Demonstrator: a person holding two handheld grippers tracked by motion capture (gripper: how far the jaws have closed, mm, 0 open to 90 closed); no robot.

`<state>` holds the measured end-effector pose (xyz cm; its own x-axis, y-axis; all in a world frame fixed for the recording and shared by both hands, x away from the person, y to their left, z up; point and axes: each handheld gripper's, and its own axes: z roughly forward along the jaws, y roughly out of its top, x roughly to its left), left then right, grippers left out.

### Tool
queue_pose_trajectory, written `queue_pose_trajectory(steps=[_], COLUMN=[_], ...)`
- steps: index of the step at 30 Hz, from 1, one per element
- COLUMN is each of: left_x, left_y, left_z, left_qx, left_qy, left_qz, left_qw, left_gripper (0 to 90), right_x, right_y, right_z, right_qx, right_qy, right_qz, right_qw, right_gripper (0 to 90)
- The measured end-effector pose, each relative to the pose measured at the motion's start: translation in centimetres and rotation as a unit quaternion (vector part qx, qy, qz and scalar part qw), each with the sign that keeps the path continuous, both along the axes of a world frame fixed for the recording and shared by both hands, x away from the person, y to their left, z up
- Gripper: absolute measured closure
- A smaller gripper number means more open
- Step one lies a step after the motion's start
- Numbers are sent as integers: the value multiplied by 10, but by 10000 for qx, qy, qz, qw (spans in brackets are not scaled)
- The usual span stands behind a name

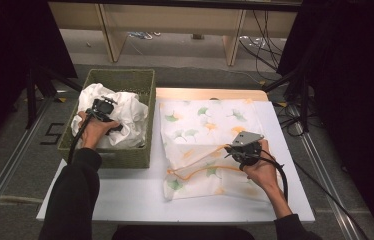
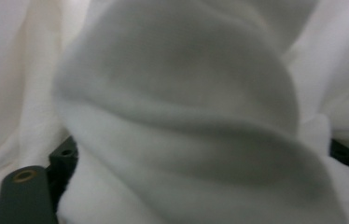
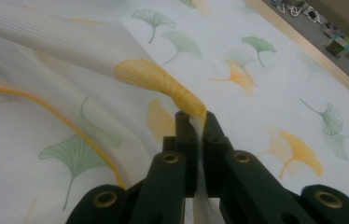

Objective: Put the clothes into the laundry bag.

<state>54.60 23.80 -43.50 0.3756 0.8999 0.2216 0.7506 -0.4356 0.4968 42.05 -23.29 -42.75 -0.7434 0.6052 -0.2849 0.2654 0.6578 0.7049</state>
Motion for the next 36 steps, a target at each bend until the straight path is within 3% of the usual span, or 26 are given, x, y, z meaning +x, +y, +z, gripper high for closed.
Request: queue_pose_trajectory(steps=[2, 4, 6, 7, 12, 15, 17, 19, 20, 21, 22, 23, 24, 25, 26, 27, 29, 30, 31, 32, 33, 34, 35, 36], left_x=[3, 3, 3, 4, 2, 2, -1, -2, -3, -4, -6, -8, -11, -11, -13, -11, -9, -9, -7, -6, -5, -5, -4, -1], left_y=[4, -3, -9, -10, -15, -11, -13, -16, -17, -19, -20, -21, -24, -24, -25, -22, -21, -21, -21, -21, -23, -23, -25, -26], left_z=[-7, -14, -23, -23, -22, -18, -17, -15, -14, -12, -8, -5, -1, -1, 0, -1, -6, -6, -9, -10, -10, -7, -7, -8], left_qx=[-143, -118, -285, -225, -380, -423, -478, -556, -774, -1093, -1412, -1760, -1912, -1912, -1607, -1298, -1292, -1292, -1114, -855, -741, -446, -330, -67], left_qy=[-46, 69, 212, 247, 295, 265, 238, 176, 125, 102, 162, 179, 176, 176, 66, 50, -114, -114, -148, -135, -47, 156, 135, 75], left_qz=[-101, -177, -142, -175, -434, -568, -616, -637, -671, -784, -968, -1157, -1378, -1378, -1606, -1481, -1097, -1097, -908, -876, -725, -590, -527, -673], left_qw=[9998, 9997, 9993, 9993, 9979, 9971, 9967, 9963, 9947, 9909, 9851, 9774, 9717, 9717, 9738, 9804, 9855, 9855, 9895, 9924, 9946, 9971, 9980, 9977], left_gripper=[105, 58, 30, 50, 385, 488, 554, 595, 608, 614, 615, 615, 615, 609, 593, 575, 502, 428, 428, 362, 344, 337, 325, 291], right_x=[-2, -2, -2, -3, -3, -3, -4, -2, -2, -2, -2, -2, -1, -1, -1, -1, -2, -2, -2, -3, -3, -3, -3, -2], right_y=[1, 1, 1, 0, -1, 0, 1, 1, 1, 0, 0, -1, -2, -2, -2, -2, -1, -1, -1, -1, -2, -3, -3, -3], right_z=[0, 0, 0, 0, 1, 0, -1, -2, -1, -1, -1, -1, -1, -1, -1, -1, -1, -1, 0, 0, 1, 1, 1, 1], right_qx=[17, -26, -8, -5, 45, -5, -13, -17, -9, 12, 32, 22, 10, 60, 56, 38, 48, 48, 31, 50, 53, 40, 43, 7], right_qy=[65, 59, 76, 63, 46, 35, 150, 68, 71, 80, 110, 84, 81, 115, 113, 115, 115, 115, 115, 97, 102, 102, 112, 62], right_qz=[-47, 16, -3, -21, -39, -1, -23, 18, 16, 12, -44, -25, -8, -89, -87, -55, -70, -70, -38, -59, -60, -54, -79, -22], right_qw=[10000, 10000, 10000, 10000, 10000, 10000, 9999, 10000, 10000, 10000, 9999, 10000, 10000, 9999, 9999, 9999, 9999, 9999, 9999, 9999, 9999, 9999, 9999, 10000], right_gripper=[896, 895, 895, 895, 895, 895, 895, 896, 896, 896, 896, 896, 896, 896, 896, 896, 896, 896, 896, 896, 896, 896, 896, 896])
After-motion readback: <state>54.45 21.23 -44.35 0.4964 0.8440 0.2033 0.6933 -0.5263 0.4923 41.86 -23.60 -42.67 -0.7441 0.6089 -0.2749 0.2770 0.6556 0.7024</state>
